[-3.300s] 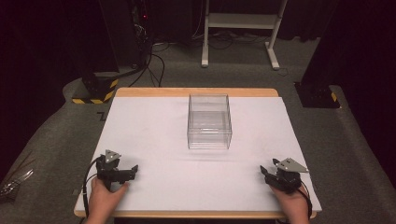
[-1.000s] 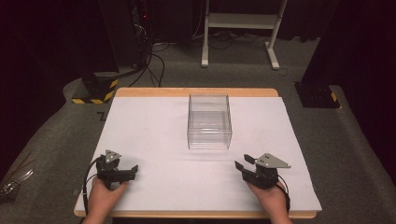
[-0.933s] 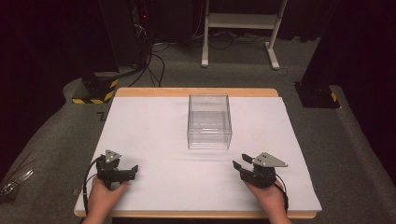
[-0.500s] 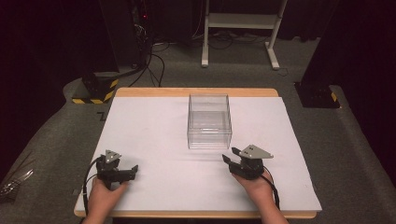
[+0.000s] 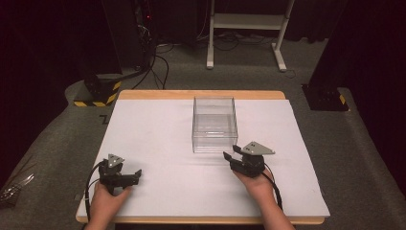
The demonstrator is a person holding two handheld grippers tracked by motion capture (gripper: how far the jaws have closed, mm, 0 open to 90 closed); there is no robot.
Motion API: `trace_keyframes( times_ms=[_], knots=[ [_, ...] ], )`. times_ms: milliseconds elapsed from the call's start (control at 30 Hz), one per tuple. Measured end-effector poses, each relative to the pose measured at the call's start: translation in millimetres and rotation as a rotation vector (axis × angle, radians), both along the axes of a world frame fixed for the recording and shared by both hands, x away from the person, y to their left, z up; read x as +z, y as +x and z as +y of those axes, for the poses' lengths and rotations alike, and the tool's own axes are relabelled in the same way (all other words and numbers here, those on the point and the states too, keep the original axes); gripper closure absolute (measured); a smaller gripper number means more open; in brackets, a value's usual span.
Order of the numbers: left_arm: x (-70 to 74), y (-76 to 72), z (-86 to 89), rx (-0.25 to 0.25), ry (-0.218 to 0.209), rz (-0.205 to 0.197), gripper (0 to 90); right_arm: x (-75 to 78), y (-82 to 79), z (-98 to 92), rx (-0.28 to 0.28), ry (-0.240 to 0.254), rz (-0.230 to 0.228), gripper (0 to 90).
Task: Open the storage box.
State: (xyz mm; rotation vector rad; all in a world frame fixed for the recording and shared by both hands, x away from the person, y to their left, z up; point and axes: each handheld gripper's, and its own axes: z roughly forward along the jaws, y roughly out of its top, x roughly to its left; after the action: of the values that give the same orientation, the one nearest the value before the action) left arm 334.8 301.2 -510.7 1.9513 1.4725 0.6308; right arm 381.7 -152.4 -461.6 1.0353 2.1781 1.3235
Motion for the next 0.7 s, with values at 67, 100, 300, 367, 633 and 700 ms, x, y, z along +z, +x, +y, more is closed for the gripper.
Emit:
trace_keyframes(
  times_ms=[67,100,300,367,633,700],
  knots=[
    [0.0,0.0,0.0,0.0,0.0,0.0,0.7,0.3,2.4,0.5,0.005,0.008,0.001,51.4],
    [0.0,0.0,0.0,0.0,0.0,0.0,0.8,-0.1,4.8,1.5,0.009,0.017,0.004,51.7],
    [0.0,0.0,0.0,0.0,0.001,0.0,0.8,-0.5,15.0,5.0,0.027,0.042,0.011,55.2],
    [0.0,0.0,0.0,0.0,0.0,0.0,0.8,-0.6,16.2,5.9,0.03,0.045,0.013,55.6],
    [0.0,-0.1,-0.1,0.0,0.001,-0.001,0.8,1.3,27.6,13.9,0.037,0.065,0.015,55.9],
    [0.0,0.0,0.0,0.0,0.0,0.0,0.7,1.6,30.6,14.4,0.029,0.079,0.01,56.6]
  ],
)
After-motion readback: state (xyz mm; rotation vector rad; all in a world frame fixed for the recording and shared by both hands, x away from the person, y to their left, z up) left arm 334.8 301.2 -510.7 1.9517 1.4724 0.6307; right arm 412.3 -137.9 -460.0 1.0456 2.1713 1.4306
